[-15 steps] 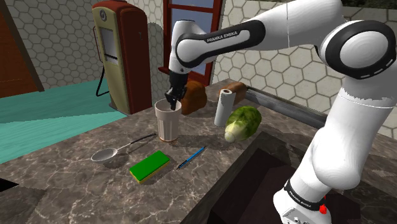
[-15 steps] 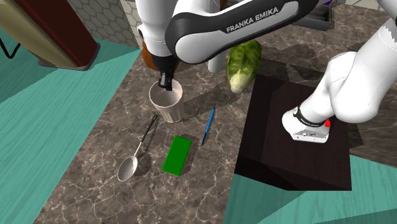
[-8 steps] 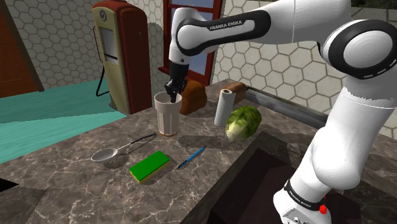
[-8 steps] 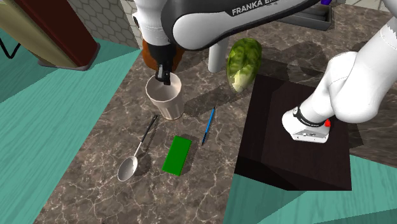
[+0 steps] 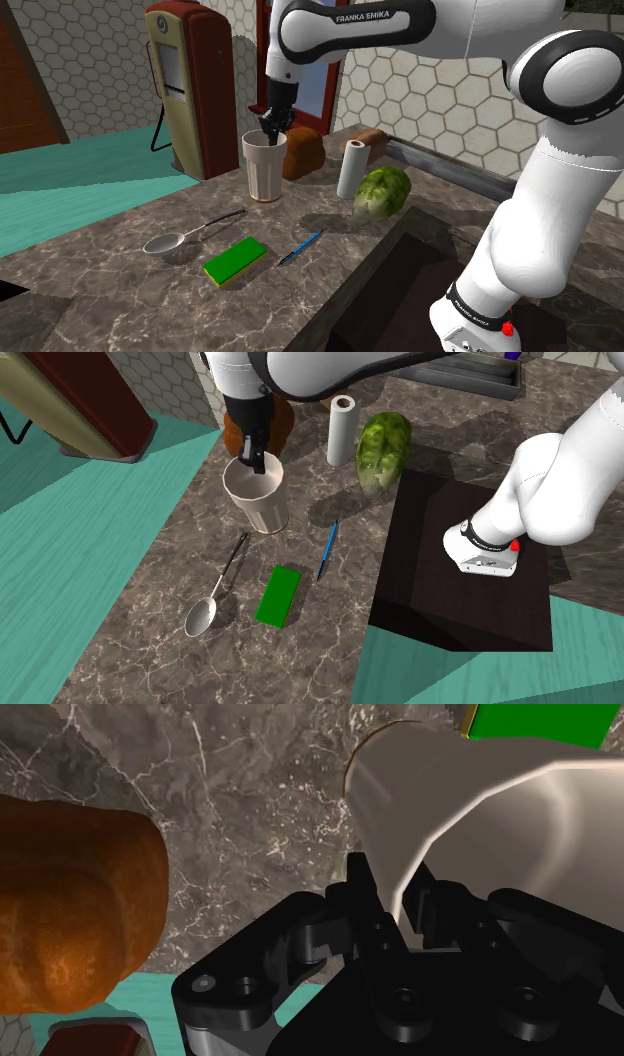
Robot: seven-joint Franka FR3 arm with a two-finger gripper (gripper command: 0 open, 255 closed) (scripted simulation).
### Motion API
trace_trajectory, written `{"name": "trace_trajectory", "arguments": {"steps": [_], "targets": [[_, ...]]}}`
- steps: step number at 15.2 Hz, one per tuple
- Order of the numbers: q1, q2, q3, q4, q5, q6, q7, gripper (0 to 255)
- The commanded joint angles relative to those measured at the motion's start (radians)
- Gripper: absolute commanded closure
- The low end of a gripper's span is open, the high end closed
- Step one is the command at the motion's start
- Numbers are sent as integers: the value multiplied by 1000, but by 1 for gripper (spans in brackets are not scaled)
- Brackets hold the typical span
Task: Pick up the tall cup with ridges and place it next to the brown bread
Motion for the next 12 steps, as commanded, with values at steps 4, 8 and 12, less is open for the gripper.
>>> {"name": "trace_trajectory", "arguments": {"steps": [4,8,12], "targets": [[-1,2,-1,70,-1,-67,4,255],[0,8,0,132,-3,-123,8,255],[0,19,0,200,-5,-180,13,255]]}}
